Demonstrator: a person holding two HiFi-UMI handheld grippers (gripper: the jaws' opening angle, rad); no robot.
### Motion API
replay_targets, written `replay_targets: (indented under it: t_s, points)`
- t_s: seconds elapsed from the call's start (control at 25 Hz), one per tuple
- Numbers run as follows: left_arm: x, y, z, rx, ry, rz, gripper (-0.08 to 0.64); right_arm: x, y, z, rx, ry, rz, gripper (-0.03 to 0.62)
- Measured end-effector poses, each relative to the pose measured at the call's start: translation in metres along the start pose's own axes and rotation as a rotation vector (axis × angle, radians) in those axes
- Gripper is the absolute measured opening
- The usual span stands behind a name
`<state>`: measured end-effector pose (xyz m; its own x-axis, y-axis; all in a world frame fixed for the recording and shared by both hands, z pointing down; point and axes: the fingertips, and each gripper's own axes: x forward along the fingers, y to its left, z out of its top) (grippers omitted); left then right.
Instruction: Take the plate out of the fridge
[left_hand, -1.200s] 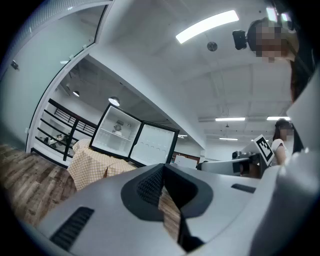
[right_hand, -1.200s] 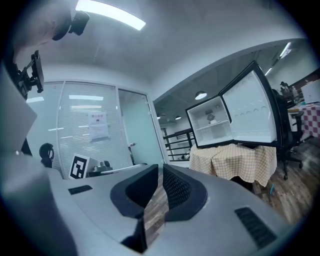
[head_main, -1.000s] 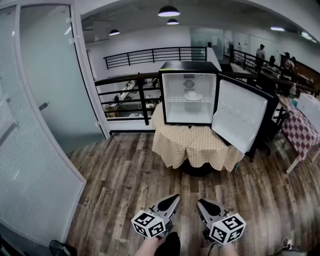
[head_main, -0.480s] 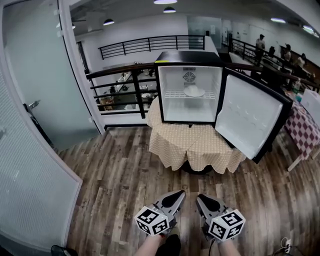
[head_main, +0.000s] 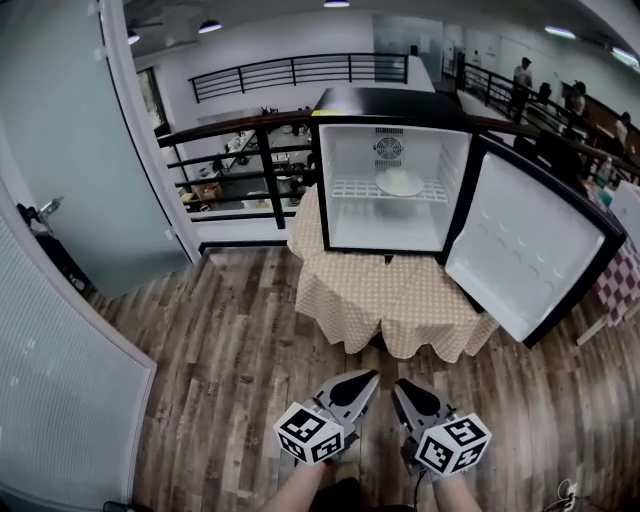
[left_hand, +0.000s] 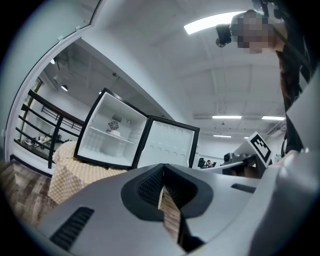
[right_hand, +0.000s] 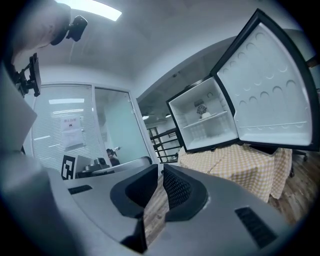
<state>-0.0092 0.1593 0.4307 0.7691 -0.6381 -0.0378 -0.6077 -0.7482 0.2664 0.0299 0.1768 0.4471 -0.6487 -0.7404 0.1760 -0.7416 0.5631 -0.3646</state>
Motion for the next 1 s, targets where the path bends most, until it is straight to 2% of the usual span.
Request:
replay_targets:
  t_s: [0.2, 0.52, 0.68, 1.0]
  points:
    - [0.013, 0.032, 0.008, 0.019, 0.007, -0.009, 0.009, 0.033, -0.012, 0.009, -0.005, -0.014, -0.008, 0.054]
    - [0.023, 0.067, 0.004, -0.053, -0.009, 0.025, 0.009, 0.051, -0.036, 0.013, 0.036, -0.02, -0.042, 0.054]
    - [0.038, 0.079, -0.002, -0.072, 0.006, 0.016, 0.009, 0.06, -0.056, 0.013, 0.072, -0.013, -0.062, 0.054]
    - [0.08, 0.119, 0.015, -0.058, 0.001, 0.006, 0.009, 0.111, -0.085, 0.044, 0.093, -0.039, -0.036, 0.054]
